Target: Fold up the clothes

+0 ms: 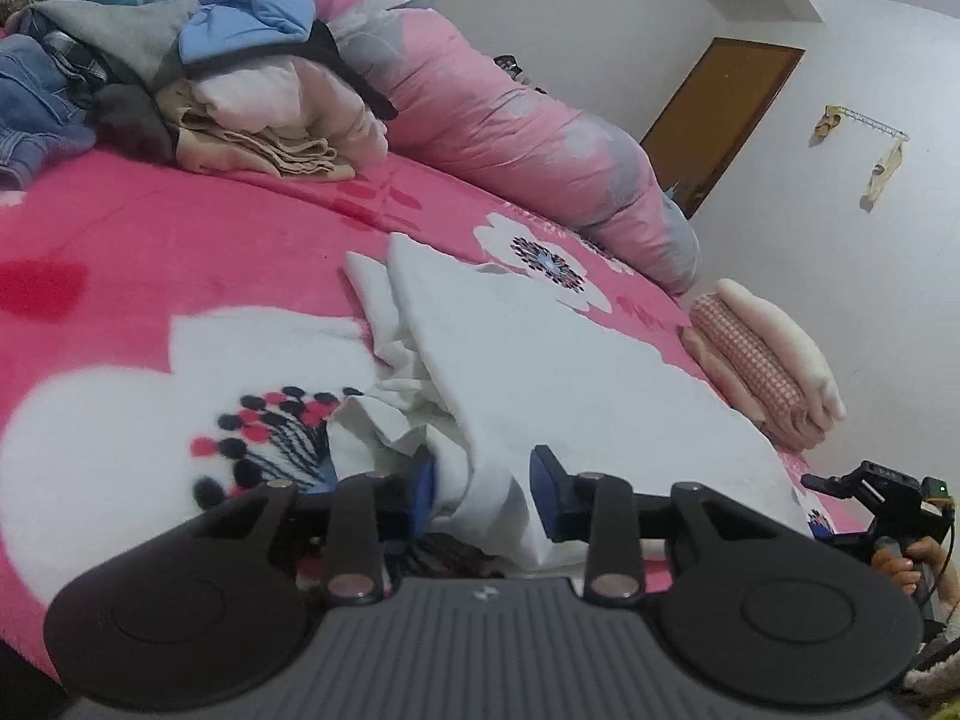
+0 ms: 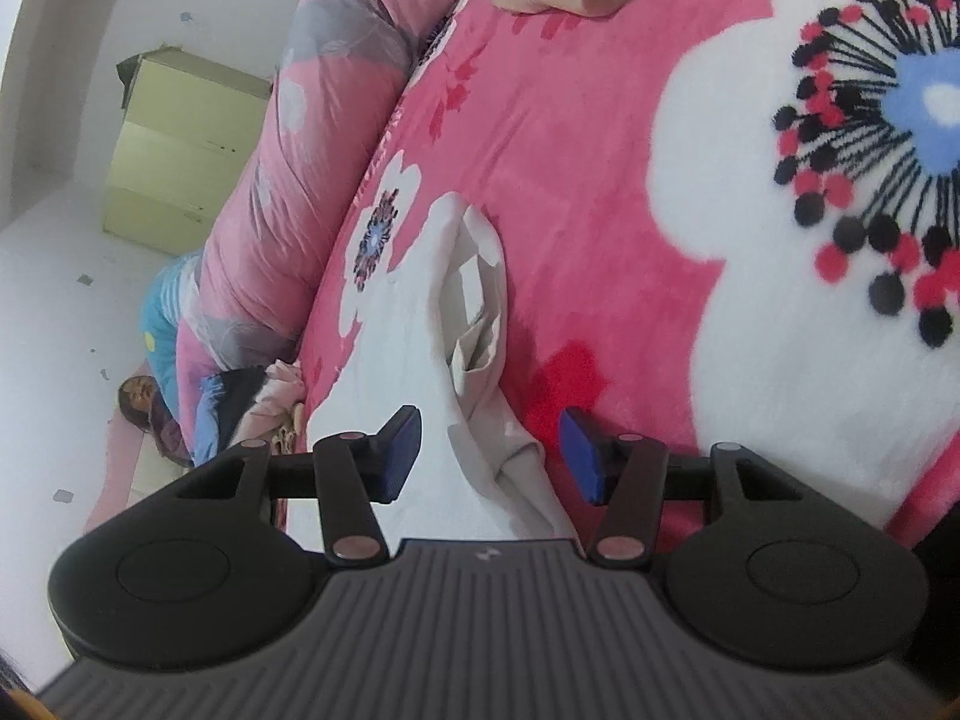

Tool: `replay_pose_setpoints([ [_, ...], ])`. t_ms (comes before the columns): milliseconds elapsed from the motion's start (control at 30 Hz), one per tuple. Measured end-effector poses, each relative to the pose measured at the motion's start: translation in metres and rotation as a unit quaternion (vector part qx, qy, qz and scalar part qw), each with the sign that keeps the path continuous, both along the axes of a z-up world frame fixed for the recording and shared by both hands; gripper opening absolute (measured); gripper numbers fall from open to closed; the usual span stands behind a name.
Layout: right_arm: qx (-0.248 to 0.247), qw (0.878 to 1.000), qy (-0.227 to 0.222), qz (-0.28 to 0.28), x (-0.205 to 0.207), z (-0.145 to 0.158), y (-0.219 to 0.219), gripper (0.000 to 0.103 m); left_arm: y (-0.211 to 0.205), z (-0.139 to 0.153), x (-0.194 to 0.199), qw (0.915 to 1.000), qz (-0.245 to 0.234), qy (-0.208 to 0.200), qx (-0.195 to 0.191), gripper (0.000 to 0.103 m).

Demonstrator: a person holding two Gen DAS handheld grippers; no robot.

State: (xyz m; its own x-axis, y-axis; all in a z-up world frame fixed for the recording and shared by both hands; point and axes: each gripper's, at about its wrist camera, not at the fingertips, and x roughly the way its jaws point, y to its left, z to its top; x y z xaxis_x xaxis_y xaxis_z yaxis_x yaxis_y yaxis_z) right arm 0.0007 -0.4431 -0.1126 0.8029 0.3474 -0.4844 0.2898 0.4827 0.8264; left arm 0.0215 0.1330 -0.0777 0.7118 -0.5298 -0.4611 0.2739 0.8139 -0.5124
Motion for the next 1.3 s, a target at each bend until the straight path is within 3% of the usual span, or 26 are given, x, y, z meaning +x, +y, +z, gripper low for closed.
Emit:
replay_pose_setpoints([
  [167, -0.013, 1.000, -0.007, 0.003, -0.001, 0.007, 0.001, 0.051, 0.020, 0.002, -0.006, 0.9994, 0.031, -0.003, -0.017, 0.056],
  [333, -0.032, 0.999, -0.014, 0.007, 0.002, 0.014, 0.005, 0.051, 0.031, 0.018, -0.022, 0.9984, 0.042, -0.037, -0.010, 0.057],
  [467, -0.052, 0.999, -0.013, 0.003, 0.008, 0.015, 0.010, 0.051, 0.023, 0.028, -0.012, 0.9982, 0.032, -0.050, -0.012, 0.058],
  [567, -0.109, 0.994, -0.017, 0.012, 0.013, 0.020, 0.021, 0.050, 0.009, 0.036, 0.013, 0.9983, 0.029, -0.049, -0.008, 0.060],
  [667, -0.206, 0.978, -0.018, 0.037, 0.019, 0.030, 0.037, 0.045, -0.014, 0.047, 0.041, 0.9985, 0.020, -0.046, 0.021, 0.063],
  [800, -0.348, 0.931, -0.050, 0.100, 0.036, 0.046, 0.067, 0.038, -0.057, 0.058, 0.074, 0.9960, -0.004, -0.041, 0.079, 0.063],
  [1000, -0.406, 0.892, -0.087, 0.178, 0.084, 0.043, 0.087, 0.033, -0.123, 0.049, 0.119, 0.9879, -0.025, -0.050, 0.145, 0.063],
  [1100, -0.431, 0.870, -0.104, 0.216, 0.108, 0.041, 0.096, 0.031, -0.135, 0.025, 0.143, 0.9796, 0.004, -0.012, 0.201, 0.063],
  [1167, -0.447, 0.854, -0.115, 0.241, 0.124, 0.040, 0.103, 0.030, -0.133, 0.009, 0.153, 0.9770, 0.018, 0.020, 0.212, 0.062],
  [1300, -0.399, 0.885, -0.091, 0.225, 0.154, 0.020, 0.061, 0.028, -0.122, 0.000, 0.155, 0.9751, 0.039, 0.032, 0.216, 0.063],
])
